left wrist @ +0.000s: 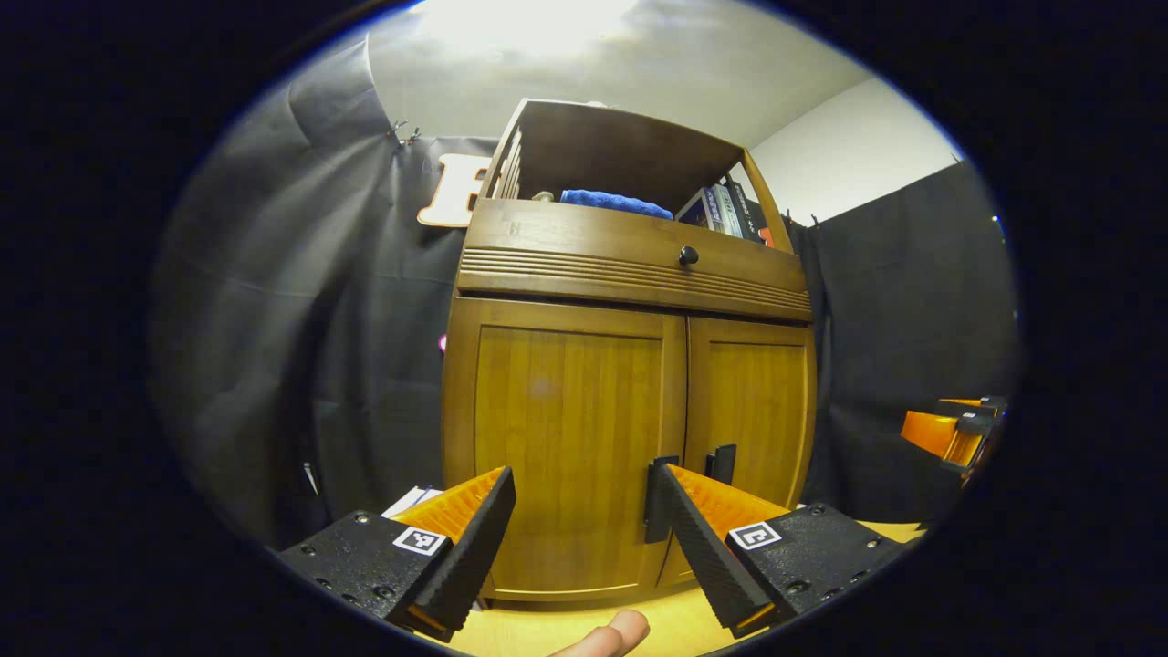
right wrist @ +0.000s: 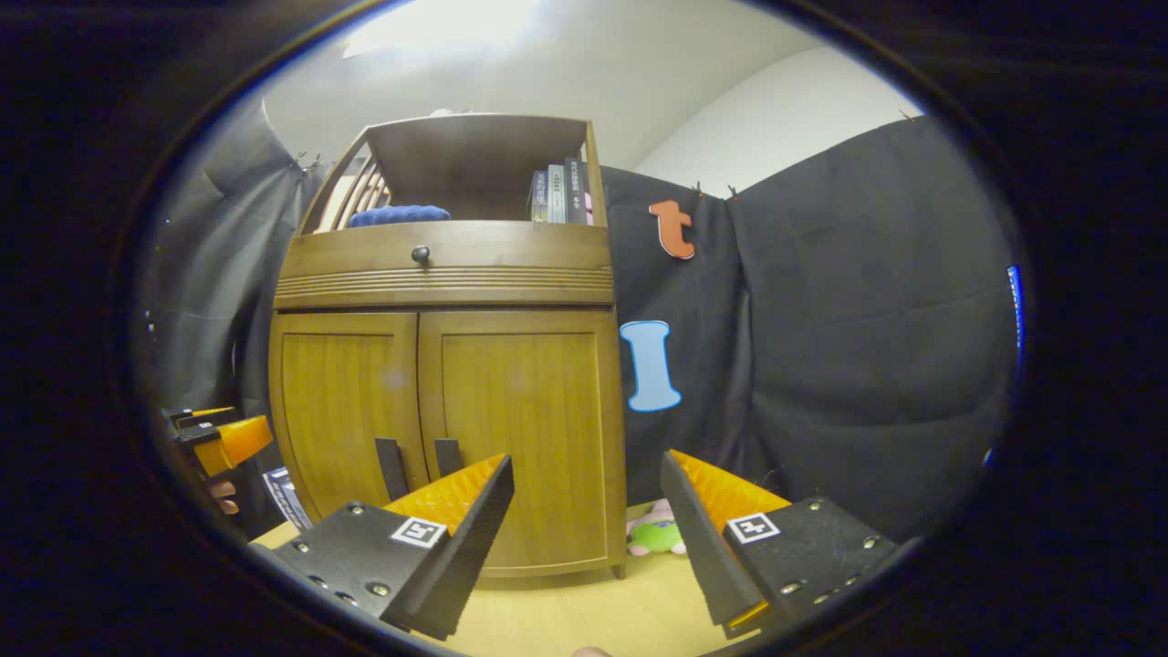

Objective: Open the right door of the double-door shoe cabinet with the right hand, and open the left door with the left hand.

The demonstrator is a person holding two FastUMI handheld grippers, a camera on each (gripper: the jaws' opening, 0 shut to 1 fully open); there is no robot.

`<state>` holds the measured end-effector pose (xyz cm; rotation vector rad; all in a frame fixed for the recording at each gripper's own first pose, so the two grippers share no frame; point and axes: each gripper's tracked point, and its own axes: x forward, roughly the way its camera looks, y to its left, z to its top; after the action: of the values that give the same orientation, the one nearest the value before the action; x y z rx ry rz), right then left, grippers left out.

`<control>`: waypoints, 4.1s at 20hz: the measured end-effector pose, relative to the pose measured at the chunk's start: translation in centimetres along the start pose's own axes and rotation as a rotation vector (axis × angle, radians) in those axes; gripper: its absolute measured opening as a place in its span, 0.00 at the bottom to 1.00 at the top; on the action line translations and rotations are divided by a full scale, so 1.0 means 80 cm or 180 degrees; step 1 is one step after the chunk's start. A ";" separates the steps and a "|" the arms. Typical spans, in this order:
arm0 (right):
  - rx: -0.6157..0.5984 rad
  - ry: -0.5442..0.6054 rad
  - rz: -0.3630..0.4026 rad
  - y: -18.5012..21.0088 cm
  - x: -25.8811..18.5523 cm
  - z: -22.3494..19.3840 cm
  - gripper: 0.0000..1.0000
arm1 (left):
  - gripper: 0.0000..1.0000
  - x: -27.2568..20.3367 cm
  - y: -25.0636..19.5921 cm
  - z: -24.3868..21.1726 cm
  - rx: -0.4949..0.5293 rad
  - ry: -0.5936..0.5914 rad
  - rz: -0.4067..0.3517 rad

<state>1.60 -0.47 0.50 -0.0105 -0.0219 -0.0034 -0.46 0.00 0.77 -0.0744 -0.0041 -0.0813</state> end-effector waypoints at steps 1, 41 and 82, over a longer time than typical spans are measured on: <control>0.0009 -0.0003 0.0017 0.001 0.003 0.000 0.96 | 0.99 0.000 0.003 0.000 -0.0021 0.0019 0.0001; 0.0196 0.0880 0.1403 0.210 0.164 -0.168 0.22 | 0.92 0.017 0.020 -0.017 0.0101 0.0157 0.0061; -0.0088 0.0733 0.0752 0.014 0.044 -0.126 0.21 | 0.92 0.014 0.008 -0.024 0.0160 0.0205 -0.0094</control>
<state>5.37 0.52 -9.51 -0.0403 0.2098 0.2313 0.68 0.43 -1.19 -0.0216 0.0572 -0.1132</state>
